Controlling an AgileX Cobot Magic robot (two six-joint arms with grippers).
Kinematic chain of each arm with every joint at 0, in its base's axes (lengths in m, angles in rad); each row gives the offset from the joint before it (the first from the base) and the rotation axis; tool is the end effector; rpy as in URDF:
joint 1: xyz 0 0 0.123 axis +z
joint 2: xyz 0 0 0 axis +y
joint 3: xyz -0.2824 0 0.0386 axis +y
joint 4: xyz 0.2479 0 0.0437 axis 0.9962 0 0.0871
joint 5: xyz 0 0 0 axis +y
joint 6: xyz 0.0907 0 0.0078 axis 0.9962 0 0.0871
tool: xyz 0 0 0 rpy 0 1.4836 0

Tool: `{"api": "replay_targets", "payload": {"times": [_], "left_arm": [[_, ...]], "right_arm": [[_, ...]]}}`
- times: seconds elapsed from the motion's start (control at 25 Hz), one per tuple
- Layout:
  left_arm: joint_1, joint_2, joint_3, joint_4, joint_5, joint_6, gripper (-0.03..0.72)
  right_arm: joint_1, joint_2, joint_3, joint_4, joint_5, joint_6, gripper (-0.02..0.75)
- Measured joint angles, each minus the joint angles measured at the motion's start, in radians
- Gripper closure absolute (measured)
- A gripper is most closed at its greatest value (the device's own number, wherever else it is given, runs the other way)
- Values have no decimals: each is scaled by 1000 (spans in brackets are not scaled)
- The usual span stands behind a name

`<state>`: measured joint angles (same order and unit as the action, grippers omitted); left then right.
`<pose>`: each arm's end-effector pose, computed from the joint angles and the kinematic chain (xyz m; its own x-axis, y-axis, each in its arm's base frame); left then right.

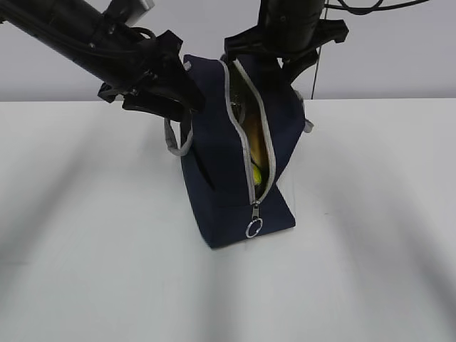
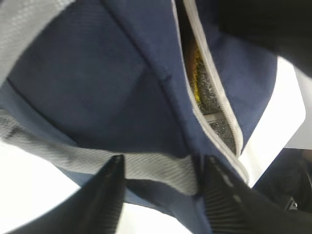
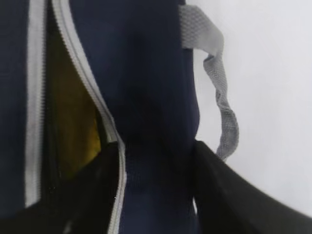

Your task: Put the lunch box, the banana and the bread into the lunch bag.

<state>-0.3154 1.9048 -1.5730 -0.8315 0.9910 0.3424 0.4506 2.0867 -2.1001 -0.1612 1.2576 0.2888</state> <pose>0.3756 -0.1818 0.2758 -0.9121 0.1345 -0.3872 0.3664 0.6910 -0.6231 0.4170 0.1863 0.3143 -0.8881 -0.1700 -0.4271 -0.1694 0.9847 -0.0397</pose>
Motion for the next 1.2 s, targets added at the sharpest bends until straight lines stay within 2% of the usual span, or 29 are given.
{"api": "replay_targets", "payload": {"times": [0.08,0.2,0.4,0.72,1.0,1.2], "left_arm": [[0,0,-2,-2,0,0,223],[0,0,-25,5,30,0,188],[0,0,-95,65,135,-11,179],[0,0,-192,346,229,-162,178],[0,0,-195,485,237,-226,179],[0,0,-159,543,237,-244,198]], "right_arm": [[0,0,0,6,0,2,312],[0,0,-2,9,-2,4,262],[0,0,-2,20,-4,4,252],[0,-51,-4,26,-4,-24,251],[38,-82,-4,28,-4,-62,251],[61,-140,26,28,-4,-67,251]]}}
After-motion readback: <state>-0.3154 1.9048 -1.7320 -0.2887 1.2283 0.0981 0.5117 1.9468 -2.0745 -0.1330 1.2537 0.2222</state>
